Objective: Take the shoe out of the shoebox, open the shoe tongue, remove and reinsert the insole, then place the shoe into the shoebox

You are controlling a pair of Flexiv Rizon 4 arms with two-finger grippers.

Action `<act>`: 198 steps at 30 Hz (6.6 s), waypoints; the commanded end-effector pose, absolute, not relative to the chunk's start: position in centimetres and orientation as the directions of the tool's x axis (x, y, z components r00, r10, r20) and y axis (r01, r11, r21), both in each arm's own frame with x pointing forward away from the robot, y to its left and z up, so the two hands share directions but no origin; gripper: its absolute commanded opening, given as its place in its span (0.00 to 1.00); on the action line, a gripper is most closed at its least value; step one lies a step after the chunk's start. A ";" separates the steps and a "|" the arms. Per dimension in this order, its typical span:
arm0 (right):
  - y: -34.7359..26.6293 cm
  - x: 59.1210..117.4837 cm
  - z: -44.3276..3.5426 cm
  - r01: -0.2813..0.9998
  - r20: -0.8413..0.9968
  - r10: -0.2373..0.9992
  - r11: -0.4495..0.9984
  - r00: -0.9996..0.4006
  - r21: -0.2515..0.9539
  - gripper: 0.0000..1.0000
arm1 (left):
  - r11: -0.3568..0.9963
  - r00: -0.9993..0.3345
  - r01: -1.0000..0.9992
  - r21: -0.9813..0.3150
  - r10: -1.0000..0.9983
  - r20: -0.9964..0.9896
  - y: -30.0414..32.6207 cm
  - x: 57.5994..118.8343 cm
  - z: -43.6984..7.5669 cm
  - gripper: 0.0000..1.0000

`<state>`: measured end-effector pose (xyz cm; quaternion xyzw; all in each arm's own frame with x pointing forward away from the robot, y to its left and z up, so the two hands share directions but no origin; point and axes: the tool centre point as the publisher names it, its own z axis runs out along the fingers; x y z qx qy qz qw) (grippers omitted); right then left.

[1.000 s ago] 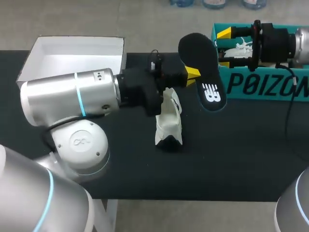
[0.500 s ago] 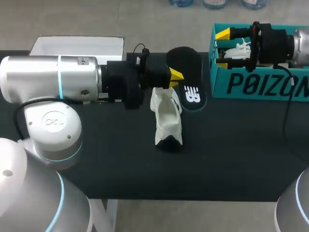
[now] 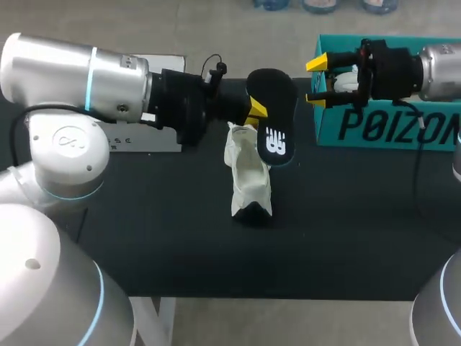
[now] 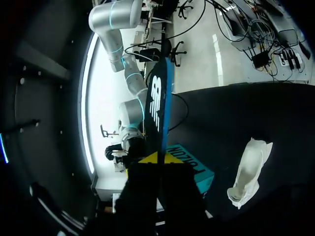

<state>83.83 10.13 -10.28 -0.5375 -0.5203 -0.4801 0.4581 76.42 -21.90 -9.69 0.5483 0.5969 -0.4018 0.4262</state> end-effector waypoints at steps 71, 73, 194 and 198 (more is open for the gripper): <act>13.0 83.7 -15.9 0.996 0.974 0.225 -0.087 0.024 -0.004 0.00 | -0.023 0.015 0.999 -0.027 0.968 -0.251 -22.5 84.8 -5.1 1.00; 12.9 83.7 -15.6 0.996 0.982 0.183 -0.082 0.047 -0.032 0.00 | -0.029 0.023 0.999 -0.020 0.968 -0.251 -22.7 85.0 -4.8 1.00; 9.3 82.0 -6.5 0.995 0.997 -0.001 -0.073 0.074 -0.074 0.00 | 0.240 0.023 0.971 0.015 -0.031 -0.999 -28.7 85.0 -7.0 0.30; 9.2 81.8 -6.7 0.995 0.997 0.010 -0.068 0.078 -0.077 0.00 | 0.221 0.018 0.975 0.012 -0.024 -1.000 -28.9 85.0 -7.0 0.30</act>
